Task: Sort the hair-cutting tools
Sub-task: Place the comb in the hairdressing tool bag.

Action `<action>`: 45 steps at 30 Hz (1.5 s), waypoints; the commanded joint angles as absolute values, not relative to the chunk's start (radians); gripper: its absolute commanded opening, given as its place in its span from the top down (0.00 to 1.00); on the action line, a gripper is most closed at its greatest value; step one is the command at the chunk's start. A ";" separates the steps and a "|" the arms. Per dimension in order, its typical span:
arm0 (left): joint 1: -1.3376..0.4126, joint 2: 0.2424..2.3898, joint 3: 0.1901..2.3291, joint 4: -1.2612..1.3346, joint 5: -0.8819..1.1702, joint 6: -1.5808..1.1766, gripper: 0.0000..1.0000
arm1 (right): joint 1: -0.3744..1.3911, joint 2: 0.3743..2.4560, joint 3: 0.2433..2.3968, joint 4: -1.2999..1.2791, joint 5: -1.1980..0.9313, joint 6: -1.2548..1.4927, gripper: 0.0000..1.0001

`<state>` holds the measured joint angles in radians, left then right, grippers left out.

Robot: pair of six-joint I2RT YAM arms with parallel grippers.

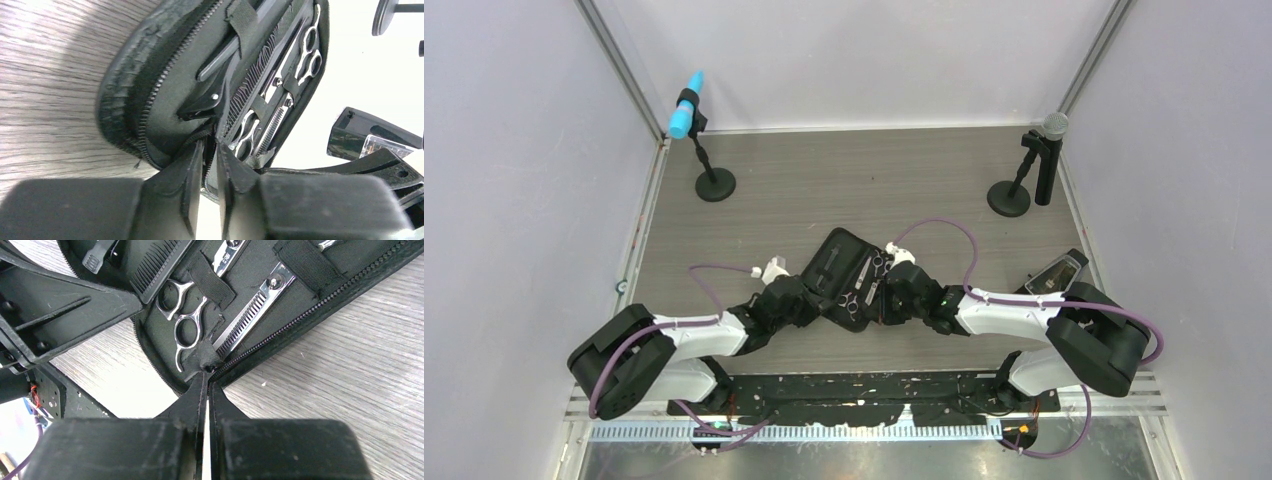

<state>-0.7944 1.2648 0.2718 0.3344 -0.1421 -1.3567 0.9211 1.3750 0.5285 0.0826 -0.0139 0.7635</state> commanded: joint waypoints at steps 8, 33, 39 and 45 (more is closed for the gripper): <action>-0.773 1.271 0.245 0.386 -0.185 -1.346 0.87 | 0.927 1.381 0.548 0.117 -0.025 0.769 0.95; -0.647 1.091 0.350 -0.123 -0.009 -1.146 1.00 | 0.927 1.391 0.555 0.055 0.066 0.759 0.95; -0.623 1.113 0.376 -0.153 0.090 -1.107 1.00 | 0.929 1.384 0.582 0.040 0.059 0.705 0.94; -0.622 1.136 0.422 -0.184 0.110 -1.064 1.00 | 1.029 1.252 0.614 0.127 0.060 0.466 0.77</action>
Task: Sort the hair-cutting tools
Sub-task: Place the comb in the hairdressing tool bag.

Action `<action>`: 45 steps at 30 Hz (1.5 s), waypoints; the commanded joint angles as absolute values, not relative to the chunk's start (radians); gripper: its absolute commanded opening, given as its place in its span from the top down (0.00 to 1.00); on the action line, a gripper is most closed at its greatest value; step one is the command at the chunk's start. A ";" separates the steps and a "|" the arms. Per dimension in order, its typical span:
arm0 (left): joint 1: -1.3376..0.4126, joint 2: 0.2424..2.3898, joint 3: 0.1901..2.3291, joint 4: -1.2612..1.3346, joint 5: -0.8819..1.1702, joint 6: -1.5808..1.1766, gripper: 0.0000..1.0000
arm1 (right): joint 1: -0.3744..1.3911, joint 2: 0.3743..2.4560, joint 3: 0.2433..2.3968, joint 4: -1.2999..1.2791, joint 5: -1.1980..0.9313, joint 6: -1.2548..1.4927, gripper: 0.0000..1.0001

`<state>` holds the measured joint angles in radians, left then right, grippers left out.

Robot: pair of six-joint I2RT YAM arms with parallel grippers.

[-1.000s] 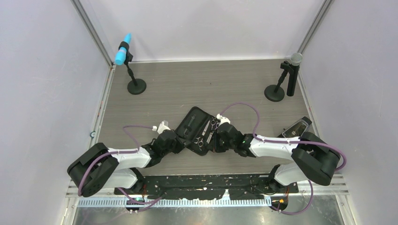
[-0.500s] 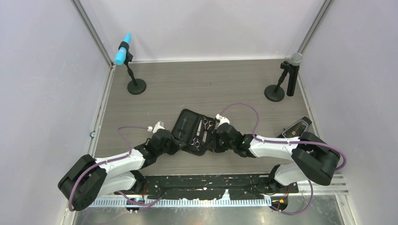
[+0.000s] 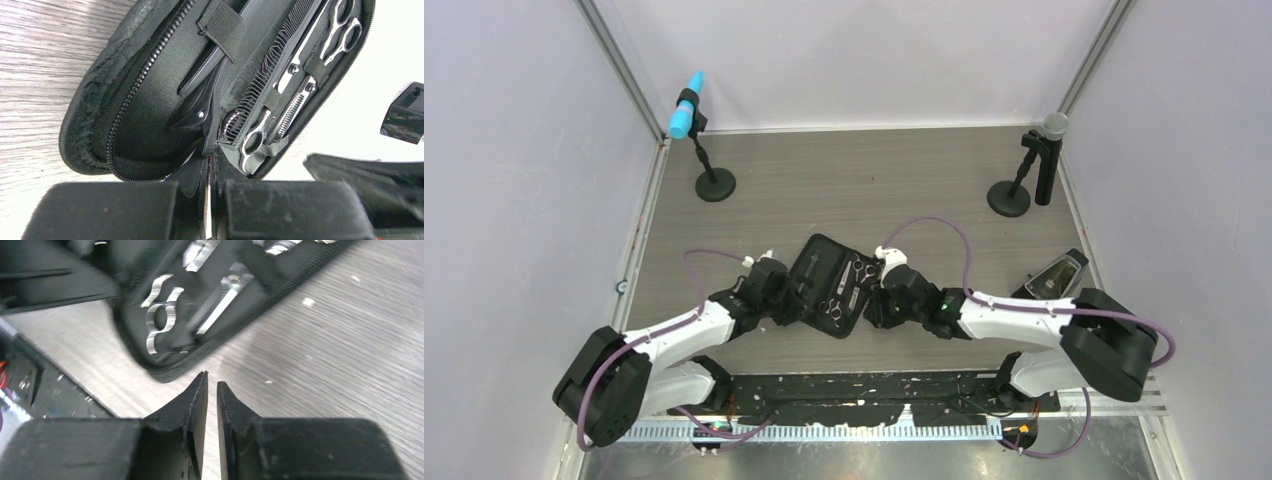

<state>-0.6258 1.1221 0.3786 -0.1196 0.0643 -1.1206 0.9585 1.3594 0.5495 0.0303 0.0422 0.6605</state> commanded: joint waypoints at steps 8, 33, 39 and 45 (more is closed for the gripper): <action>-0.622 1.156 0.409 -0.134 0.141 -1.078 1.00 | 1.186 1.449 0.836 0.111 0.035 0.248 0.64; -0.618 1.206 0.403 -0.109 0.149 -1.089 1.00 | 1.226 1.772 0.903 0.171 0.159 0.280 0.77; -0.600 1.205 0.373 -0.079 0.165 -1.095 0.90 | 1.203 1.758 0.871 0.194 0.134 0.330 0.94; -0.575 1.205 0.320 -0.012 0.190 -1.130 0.81 | 1.144 1.742 0.798 0.306 -0.018 0.412 0.95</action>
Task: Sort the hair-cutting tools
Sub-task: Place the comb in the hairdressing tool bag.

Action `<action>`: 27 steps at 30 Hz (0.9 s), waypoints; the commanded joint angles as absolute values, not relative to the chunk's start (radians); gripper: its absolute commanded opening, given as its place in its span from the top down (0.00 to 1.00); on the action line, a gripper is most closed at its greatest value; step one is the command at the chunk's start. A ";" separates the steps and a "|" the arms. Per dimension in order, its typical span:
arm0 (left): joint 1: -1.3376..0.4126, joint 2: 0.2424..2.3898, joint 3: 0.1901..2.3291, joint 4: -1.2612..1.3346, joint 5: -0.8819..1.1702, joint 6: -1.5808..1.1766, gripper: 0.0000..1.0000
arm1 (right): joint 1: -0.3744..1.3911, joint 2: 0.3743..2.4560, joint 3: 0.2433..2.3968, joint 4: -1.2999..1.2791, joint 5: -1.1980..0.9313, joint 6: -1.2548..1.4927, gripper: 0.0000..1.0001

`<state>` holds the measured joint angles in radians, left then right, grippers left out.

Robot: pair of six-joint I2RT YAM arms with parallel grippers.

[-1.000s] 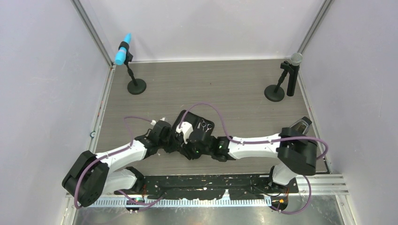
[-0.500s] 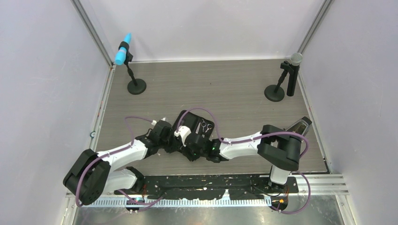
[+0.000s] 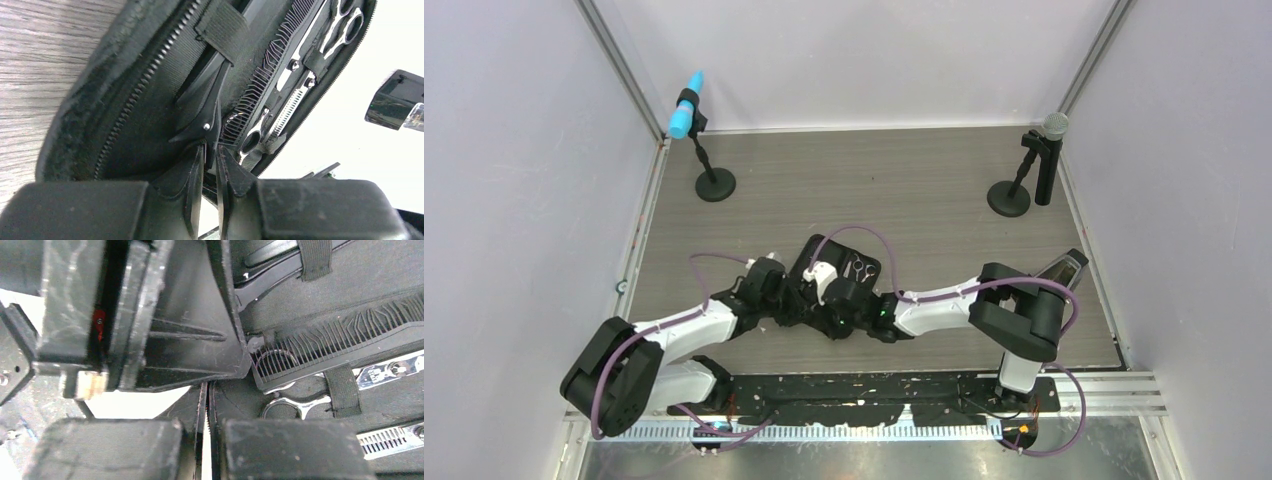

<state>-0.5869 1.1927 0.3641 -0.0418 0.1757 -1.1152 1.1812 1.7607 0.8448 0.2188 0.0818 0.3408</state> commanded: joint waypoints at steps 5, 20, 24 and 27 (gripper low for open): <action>-0.557 1.206 0.287 0.030 0.195 -1.156 0.80 | 1.098 1.743 0.745 0.400 -0.121 0.485 0.95; -0.513 1.133 0.227 0.017 0.155 -1.182 0.88 | 1.003 1.775 0.621 0.627 -0.252 0.653 0.95; -0.512 1.150 0.230 0.020 0.156 -1.179 0.90 | 1.000 1.776 0.618 0.632 -0.257 0.658 0.95; -0.512 1.167 0.230 0.033 0.161 -1.179 0.92 | 1.000 1.773 0.619 0.628 -0.254 0.656 0.95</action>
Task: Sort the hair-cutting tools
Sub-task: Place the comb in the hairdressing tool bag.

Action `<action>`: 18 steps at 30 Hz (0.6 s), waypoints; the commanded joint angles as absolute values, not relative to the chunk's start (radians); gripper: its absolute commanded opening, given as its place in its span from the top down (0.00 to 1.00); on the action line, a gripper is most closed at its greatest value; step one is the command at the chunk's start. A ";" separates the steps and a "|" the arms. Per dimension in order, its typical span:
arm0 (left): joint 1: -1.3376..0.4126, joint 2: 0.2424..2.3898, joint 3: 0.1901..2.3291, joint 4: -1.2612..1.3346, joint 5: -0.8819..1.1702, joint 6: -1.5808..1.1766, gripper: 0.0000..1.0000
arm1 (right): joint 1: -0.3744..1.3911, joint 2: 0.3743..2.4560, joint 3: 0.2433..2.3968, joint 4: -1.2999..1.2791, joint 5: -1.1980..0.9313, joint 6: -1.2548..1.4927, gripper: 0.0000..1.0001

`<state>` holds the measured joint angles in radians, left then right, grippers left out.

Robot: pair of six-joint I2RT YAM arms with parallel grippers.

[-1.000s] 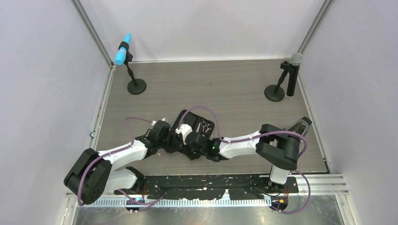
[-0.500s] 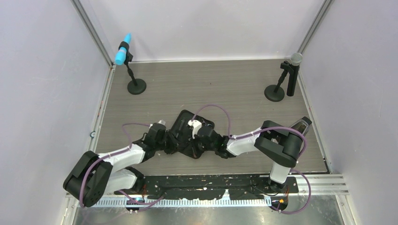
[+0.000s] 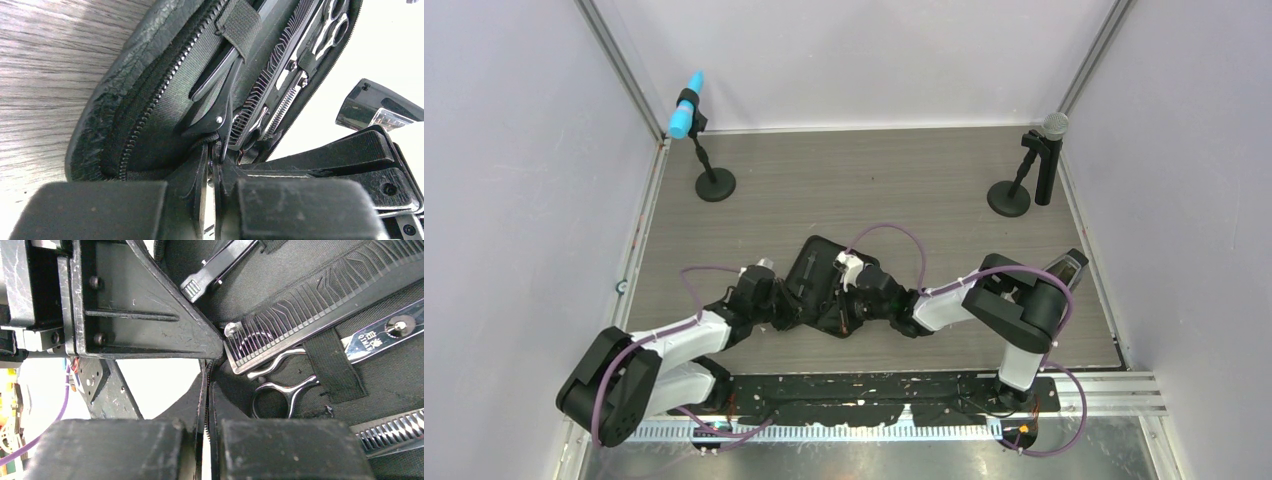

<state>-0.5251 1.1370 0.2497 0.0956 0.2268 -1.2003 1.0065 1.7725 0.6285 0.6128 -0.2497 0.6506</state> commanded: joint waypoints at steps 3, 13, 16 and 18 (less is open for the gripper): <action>-0.512 1.182 0.233 0.052 0.174 -1.180 1.00 | 1.000 1.770 0.620 0.623 -0.251 0.654 0.95; -0.512 1.077 0.255 -0.100 0.206 -1.141 1.00 | 0.995 1.749 0.601 0.592 -0.171 0.671 0.95; -0.510 1.037 0.262 -0.157 0.198 -1.121 1.00 | 0.991 1.746 0.592 0.590 -0.157 0.679 0.95; -0.502 1.023 0.253 -0.165 0.193 -1.121 1.00 | 0.990 1.746 0.590 0.587 -0.153 0.685 0.95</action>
